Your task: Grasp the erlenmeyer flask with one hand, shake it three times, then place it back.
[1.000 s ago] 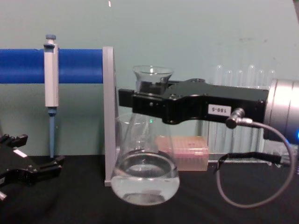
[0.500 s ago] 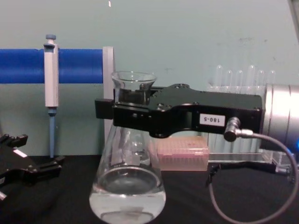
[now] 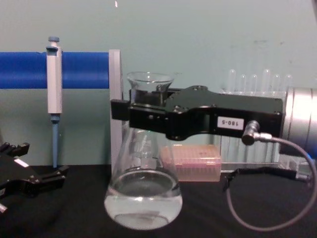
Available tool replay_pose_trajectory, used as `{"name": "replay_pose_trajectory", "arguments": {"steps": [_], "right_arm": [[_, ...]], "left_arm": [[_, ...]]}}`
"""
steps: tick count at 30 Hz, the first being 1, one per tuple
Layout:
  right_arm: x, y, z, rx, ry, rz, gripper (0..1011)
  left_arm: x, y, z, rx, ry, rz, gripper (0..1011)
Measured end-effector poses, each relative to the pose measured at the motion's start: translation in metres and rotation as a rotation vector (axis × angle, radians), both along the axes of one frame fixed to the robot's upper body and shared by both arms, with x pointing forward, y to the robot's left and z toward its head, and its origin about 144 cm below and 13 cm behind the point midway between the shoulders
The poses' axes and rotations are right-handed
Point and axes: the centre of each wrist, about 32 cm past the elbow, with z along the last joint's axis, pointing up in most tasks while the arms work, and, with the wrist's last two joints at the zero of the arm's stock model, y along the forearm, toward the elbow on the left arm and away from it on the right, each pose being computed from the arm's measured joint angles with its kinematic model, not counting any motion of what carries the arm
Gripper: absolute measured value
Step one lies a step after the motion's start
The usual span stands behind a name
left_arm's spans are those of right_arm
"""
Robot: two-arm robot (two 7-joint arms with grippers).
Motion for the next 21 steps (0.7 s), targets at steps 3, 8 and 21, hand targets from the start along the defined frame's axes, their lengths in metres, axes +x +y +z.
{"name": "replay_pose_trajectory", "arguments": {"steps": [3,8,21], "right_arm": [[0.002,-0.003,0.0,0.003,-0.006,-0.033,448],[0.006,-0.009,0.0,0.004,-0.018,-0.1,448],[0.017,-0.028,-0.002,0.002,-0.032,-0.272,448]], "left_arm": [[0.0,0.0,0.0,0.0,0.0,0.0,1001],[0.0,0.0,0.0,0.0,0.0,0.0,1001],[0.0,0.0,0.0,0.0,0.0,0.0,1001]]}}
